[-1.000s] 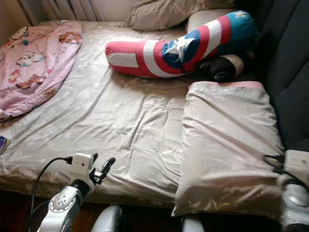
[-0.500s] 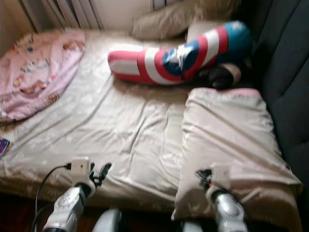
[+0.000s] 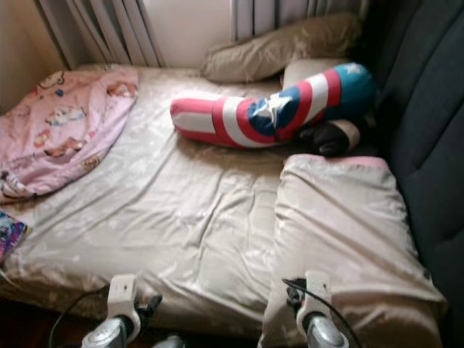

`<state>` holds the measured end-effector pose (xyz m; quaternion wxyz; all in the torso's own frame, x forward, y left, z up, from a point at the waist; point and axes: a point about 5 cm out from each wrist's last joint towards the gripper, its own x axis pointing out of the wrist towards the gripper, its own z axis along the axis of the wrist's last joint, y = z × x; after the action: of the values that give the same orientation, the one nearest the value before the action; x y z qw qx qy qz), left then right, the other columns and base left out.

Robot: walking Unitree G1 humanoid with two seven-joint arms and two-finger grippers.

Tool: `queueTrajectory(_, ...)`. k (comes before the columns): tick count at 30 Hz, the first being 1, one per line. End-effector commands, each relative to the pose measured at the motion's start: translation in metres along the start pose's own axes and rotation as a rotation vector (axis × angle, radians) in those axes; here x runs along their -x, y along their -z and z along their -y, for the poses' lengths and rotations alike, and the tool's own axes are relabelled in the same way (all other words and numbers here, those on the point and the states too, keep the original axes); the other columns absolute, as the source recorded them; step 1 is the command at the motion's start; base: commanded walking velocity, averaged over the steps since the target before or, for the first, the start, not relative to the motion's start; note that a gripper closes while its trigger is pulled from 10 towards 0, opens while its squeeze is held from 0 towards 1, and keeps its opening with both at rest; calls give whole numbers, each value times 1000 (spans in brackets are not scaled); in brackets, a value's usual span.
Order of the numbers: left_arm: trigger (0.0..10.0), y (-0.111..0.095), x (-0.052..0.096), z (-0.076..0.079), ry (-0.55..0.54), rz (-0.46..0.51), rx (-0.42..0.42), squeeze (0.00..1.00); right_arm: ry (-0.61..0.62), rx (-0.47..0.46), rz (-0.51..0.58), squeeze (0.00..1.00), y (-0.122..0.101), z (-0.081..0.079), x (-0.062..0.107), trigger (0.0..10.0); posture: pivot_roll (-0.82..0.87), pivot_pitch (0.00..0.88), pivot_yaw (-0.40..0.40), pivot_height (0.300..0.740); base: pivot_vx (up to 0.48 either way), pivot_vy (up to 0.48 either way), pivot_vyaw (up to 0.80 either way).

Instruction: Clean up the room

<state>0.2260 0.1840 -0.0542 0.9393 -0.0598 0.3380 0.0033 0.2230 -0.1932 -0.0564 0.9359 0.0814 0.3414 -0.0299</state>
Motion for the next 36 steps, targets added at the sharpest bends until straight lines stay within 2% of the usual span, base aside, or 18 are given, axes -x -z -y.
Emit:
queueTrajectory(1, 10000, 4, 1, -5, -18, -17, -9, 0, 11, -8, -10, 0, 4, 0, 1, 10000, 29, 0, 26, 740, 0, 0, 0)
queueTrajectory(6, 10000, 6, 2, -10, -47, -36, -11, 0, 50, -25, -29, 0, 8, 5, 2, 10000, 16, 0, 26, 740, 0, 0, 0)
queueTrajectory(10, 10000, 17, 5, -9, -76, -76, -11, 0, 83, -69, -131, 0, 38, 9, 12, 10000, 20, 0, 25, 740, 0, 0, 0)
queueTrajectory(15, 10000, 24, 6, -6, -62, -98, -22, 0, 110, -68, -191, 0, 55, 11, 19, 10000, 21, 0, 25, 740, 0, 96, 0)
queueTrajectory(17, 10000, 26, 7, -7, -65, -108, -29, 0, 133, -101, -200, 0, 61, 13, 23, 10000, 20, 0, 29, 740, 0, 480, 0)
queueTrajectory(29, 10000, 23, 6, -11, -79, -104, -24, 0, 144, -130, -188, 0, 57, 15, 22, 10000, 31, 0, 25, 740, 0, 480, 0)
queueTrajectory(36, 10000, 24, 7, -12, -87, -110, -24, 0, 113, -104, -190, 0, 55, 10, 19, 10000, 28, 14, 29, 740, 0, 480, 0)
